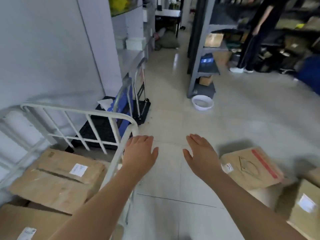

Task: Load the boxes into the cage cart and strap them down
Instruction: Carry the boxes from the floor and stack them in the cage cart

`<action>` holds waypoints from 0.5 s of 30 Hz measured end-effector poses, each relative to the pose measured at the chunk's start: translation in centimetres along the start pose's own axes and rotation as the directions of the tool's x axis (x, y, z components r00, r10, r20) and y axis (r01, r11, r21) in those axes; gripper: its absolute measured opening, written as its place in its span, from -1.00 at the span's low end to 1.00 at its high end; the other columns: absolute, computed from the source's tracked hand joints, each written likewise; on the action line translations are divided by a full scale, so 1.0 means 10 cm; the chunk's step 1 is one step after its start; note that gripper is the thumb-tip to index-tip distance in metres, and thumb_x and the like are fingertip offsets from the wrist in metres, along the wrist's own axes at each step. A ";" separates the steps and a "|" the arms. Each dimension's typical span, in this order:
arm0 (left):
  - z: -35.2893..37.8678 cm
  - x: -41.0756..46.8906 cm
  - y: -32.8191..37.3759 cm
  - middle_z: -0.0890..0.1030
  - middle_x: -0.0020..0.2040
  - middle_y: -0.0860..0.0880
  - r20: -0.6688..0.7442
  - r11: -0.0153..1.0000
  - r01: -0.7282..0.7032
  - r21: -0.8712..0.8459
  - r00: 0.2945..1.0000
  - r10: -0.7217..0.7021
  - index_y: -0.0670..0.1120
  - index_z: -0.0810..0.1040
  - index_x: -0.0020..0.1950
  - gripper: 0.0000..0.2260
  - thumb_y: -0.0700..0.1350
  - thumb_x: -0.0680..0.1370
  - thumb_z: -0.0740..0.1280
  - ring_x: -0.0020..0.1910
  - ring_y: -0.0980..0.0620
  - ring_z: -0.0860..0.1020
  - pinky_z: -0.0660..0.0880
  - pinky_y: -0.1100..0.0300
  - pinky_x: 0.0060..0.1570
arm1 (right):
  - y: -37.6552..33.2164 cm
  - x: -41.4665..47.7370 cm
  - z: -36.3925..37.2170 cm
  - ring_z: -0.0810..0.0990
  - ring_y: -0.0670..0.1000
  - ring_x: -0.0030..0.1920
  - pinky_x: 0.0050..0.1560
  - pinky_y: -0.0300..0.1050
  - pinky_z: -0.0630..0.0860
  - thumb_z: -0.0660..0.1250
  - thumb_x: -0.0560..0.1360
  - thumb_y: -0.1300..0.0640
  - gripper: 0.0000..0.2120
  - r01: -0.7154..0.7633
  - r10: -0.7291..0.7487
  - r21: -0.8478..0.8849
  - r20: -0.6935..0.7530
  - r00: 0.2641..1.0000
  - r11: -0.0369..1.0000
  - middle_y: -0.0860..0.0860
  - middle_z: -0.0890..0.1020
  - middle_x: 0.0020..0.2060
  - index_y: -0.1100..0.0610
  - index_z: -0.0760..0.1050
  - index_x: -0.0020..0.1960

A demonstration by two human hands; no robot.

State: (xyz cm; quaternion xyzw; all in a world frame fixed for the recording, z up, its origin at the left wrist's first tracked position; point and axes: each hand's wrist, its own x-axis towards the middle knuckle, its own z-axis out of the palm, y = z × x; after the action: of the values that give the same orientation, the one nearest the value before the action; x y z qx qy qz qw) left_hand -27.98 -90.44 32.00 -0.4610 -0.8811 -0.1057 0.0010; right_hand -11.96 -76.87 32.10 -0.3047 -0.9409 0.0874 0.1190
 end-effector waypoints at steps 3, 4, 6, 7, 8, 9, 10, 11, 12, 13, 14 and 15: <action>0.17 0.06 0.62 0.48 0.34 0.02 0.037 0.989 -0.148 0.006 0.988 0.148 -0.03 0.38 0.41 -0.57 0.12 0.60 0.12 0.33 -0.03 0.39 0.19 0.08 0.38 | 0.50 -0.45 -0.17 0.40 0.14 0.36 0.37 -0.07 0.28 0.27 0.56 0.07 -0.58 -0.175 0.174 -0.006 -0.037 0.984 0.985 0.12 0.49 0.32 0.22 0.41 0.36; 0.22 0.07 0.82 0.48 0.33 0.02 0.049 0.980 -0.200 0.011 0.979 0.199 -0.03 0.38 0.41 -0.57 0.12 0.60 0.11 0.33 -0.03 0.39 0.19 0.08 0.37 | 0.66 -0.60 -0.22 0.44 0.14 0.32 0.30 -0.07 0.35 0.28 0.55 0.07 -0.60 -0.225 0.224 -0.010 -0.054 0.973 0.974 0.11 0.52 0.28 0.20 0.44 0.33; 0.32 0.09 1.24 0.50 0.32 0.01 0.074 0.956 -0.293 0.023 0.954 0.291 -0.04 0.39 0.40 -0.57 0.12 0.60 0.10 0.31 -0.03 0.41 0.20 0.09 0.37 | 0.97 -0.89 -0.33 0.47 0.12 0.24 0.19 -0.09 0.41 0.25 0.54 0.05 -0.66 -0.299 0.298 -0.029 -0.051 0.953 0.954 0.05 0.54 0.21 0.16 0.45 0.27; 0.37 0.10 1.45 0.51 0.30 0.01 0.088 0.941 -0.337 0.029 0.939 0.334 -0.04 0.40 0.39 -0.57 0.12 0.59 0.10 0.29 -0.03 0.42 0.22 0.09 0.35 | 1.13 -1.03 -0.38 0.45 0.10 0.23 0.19 -0.09 0.39 0.23 0.55 0.04 -0.66 -0.332 0.330 -0.036 -0.043 0.943 0.943 0.03 0.53 0.21 0.14 0.44 0.27; 0.42 0.10 1.67 0.52 0.29 0.01 0.101 0.925 -0.379 0.035 0.922 0.374 -0.05 0.41 0.38 -0.57 0.12 0.59 0.09 0.28 -0.03 0.43 0.24 0.09 0.34 | 1.29 -1.17 -0.43 0.44 0.10 0.24 0.21 -0.09 0.37 0.22 0.55 0.03 -0.66 -0.365 0.363 -0.040 -0.042 0.931 0.930 0.03 0.52 0.22 0.14 0.43 0.28; 0.47 0.10 1.89 0.52 0.28 0.01 0.111 0.909 -0.415 0.039 0.906 0.409 -0.05 0.42 0.36 -0.58 0.12 0.59 0.09 0.26 -0.04 0.44 0.25 0.10 0.32 | 1.45 -1.31 -0.49 0.44 0.11 0.26 0.25 -0.08 0.35 0.23 0.54 0.04 -0.64 -0.398 0.396 -0.041 -0.048 0.917 0.916 0.05 0.52 0.24 0.15 0.44 0.29; 0.52 0.09 2.12 0.53 0.26 0.01 0.122 0.895 -0.445 0.039 0.891 0.437 -0.05 0.43 0.35 -0.59 0.12 0.59 0.10 0.25 -0.04 0.45 0.26 0.10 0.30 | 1.60 -1.45 -0.55 0.45 0.12 0.27 0.28 -0.08 0.34 0.26 0.53 0.07 -0.63 -0.432 0.429 -0.040 -0.062 0.901 0.901 0.08 0.53 0.24 0.16 0.45 0.30; 0.57 0.07 2.35 0.54 0.24 0.01 0.131 0.882 -0.470 0.034 0.877 0.463 -0.04 0.44 0.33 -0.60 0.12 0.59 0.10 0.23 -0.05 0.46 0.27 0.10 0.27 | 1.76 -1.59 -0.61 0.47 0.14 0.26 0.28 -0.06 0.36 0.30 0.51 0.10 -0.63 -0.465 0.461 -0.032 -0.084 0.884 0.885 0.10 0.55 0.23 0.19 0.47 0.28; 0.62 0.05 2.57 0.55 0.22 0.02 0.140 0.869 -0.495 0.029 0.862 0.487 -0.04 0.46 0.31 -0.61 0.12 0.58 0.11 0.20 -0.05 0.48 0.28 0.10 0.25 | 1.92 -1.73 -0.67 0.49 0.16 0.24 0.27 -0.04 0.39 0.33 0.49 0.12 -0.64 -0.493 0.489 -0.019 -0.106 0.866 0.870 0.12 0.57 0.20 0.20 0.49 0.26; 0.67 0.03 2.80 0.56 0.18 0.02 0.146 0.855 -0.519 0.023 0.848 0.510 -0.04 0.47 0.28 -0.62 0.11 0.58 0.12 0.17 -0.05 0.49 0.29 0.11 0.22 | 2.08 -1.86 -0.72 0.50 0.17 0.23 0.26 -0.02 0.40 0.34 0.48 0.13 -0.65 -0.522 0.518 -0.006 -0.113 0.848 0.853 0.12 0.58 0.18 0.21 0.50 0.24; 0.71 0.01 3.02 0.58 0.14 0.02 0.152 0.841 -0.541 0.014 0.832 0.533 -0.04 0.49 0.25 -0.64 0.11 0.57 0.12 0.14 -0.05 0.50 0.31 0.11 0.18 | 2.25 -1.99 -0.78 0.49 0.17 0.24 0.27 -0.01 0.40 0.33 0.49 0.13 -0.65 -0.551 0.548 0.000 -0.106 0.830 0.835 0.12 0.57 0.20 0.21 0.50 0.25; 0.76 -0.01 3.24 0.59 0.09 0.02 0.156 0.826 -0.563 0.003 0.816 0.556 -0.04 0.50 0.21 -0.66 0.10 0.57 0.13 0.10 -0.05 0.52 0.32 0.11 0.14 | 2.42 -2.11 -0.83 0.47 0.15 0.26 0.27 -0.01 0.39 0.31 0.50 0.11 -0.65 -0.576 0.573 0.001 -0.097 0.813 0.817 0.10 0.55 0.22 0.20 0.48 0.26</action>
State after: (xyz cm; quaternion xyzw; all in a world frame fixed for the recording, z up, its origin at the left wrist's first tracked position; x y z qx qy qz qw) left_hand -0.90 -71.22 30.55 -0.7058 -0.7066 -0.0446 -0.0220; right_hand 20.27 -69.34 30.77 -0.5799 -0.7996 0.0913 0.1264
